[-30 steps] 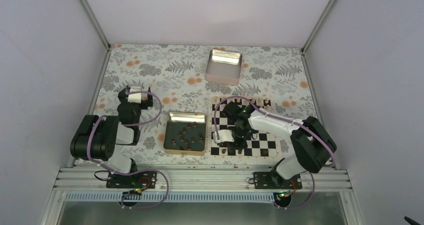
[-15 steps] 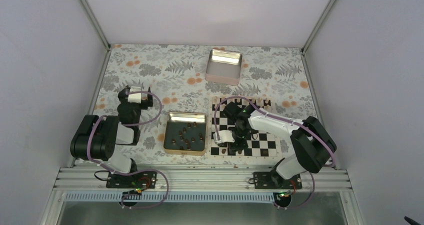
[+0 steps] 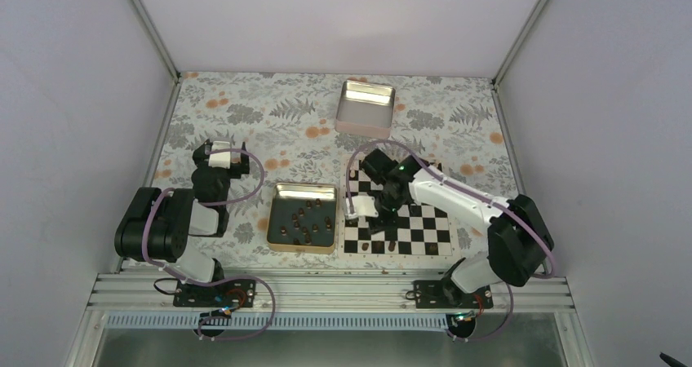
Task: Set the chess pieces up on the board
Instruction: Place the chess piece on the chessboard, then pick up the chess piece from the storage box.
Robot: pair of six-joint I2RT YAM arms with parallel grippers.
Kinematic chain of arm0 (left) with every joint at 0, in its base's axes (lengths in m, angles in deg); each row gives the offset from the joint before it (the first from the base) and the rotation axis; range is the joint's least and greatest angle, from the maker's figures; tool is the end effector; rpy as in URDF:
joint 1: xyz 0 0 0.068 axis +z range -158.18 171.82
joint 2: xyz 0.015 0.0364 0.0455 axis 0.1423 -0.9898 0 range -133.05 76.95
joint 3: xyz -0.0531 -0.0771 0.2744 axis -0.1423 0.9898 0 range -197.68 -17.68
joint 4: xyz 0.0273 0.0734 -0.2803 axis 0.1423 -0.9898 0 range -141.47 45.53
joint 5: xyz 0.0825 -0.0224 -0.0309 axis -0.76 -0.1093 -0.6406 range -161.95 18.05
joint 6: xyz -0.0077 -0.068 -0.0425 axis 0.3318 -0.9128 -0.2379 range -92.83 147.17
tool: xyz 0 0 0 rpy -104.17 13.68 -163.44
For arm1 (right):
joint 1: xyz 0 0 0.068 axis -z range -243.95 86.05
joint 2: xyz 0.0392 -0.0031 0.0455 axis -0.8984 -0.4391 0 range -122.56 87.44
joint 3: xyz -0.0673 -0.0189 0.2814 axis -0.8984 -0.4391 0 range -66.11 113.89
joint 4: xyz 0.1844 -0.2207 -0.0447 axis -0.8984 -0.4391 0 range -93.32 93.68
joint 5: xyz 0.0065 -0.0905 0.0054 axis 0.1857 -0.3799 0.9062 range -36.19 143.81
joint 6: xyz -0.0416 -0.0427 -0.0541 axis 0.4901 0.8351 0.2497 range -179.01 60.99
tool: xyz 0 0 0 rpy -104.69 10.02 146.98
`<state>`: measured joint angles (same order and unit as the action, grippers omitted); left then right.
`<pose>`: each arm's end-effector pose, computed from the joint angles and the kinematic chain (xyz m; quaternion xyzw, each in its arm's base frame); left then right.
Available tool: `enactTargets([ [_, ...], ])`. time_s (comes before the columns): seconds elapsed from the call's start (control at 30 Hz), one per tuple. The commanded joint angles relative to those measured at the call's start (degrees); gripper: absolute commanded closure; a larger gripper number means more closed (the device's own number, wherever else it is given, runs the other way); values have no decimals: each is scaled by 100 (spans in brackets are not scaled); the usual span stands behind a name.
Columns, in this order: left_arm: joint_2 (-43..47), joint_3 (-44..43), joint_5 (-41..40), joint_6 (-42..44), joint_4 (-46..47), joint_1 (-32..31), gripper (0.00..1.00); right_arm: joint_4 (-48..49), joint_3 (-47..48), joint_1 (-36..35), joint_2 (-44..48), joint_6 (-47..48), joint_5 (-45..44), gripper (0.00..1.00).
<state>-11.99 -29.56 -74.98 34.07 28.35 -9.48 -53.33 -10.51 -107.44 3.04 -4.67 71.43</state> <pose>0.2784 -0.0027 0.1285 0.0344 0.7319 0.0525 0.6785 0.1842 0.2037 0.1733 -0.7480 0.6448 0.1490 0.0504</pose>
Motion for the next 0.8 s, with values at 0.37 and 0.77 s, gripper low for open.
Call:
enactTargets([
  [0.37,-64,-34,11,-11,284,-19,0,674,2318,-292,-1207,-322,-273,60],
  [0.77,-55,-26,12,-14,290,-24,0,830,3396,-762,-2867,-636,-742,64],
])
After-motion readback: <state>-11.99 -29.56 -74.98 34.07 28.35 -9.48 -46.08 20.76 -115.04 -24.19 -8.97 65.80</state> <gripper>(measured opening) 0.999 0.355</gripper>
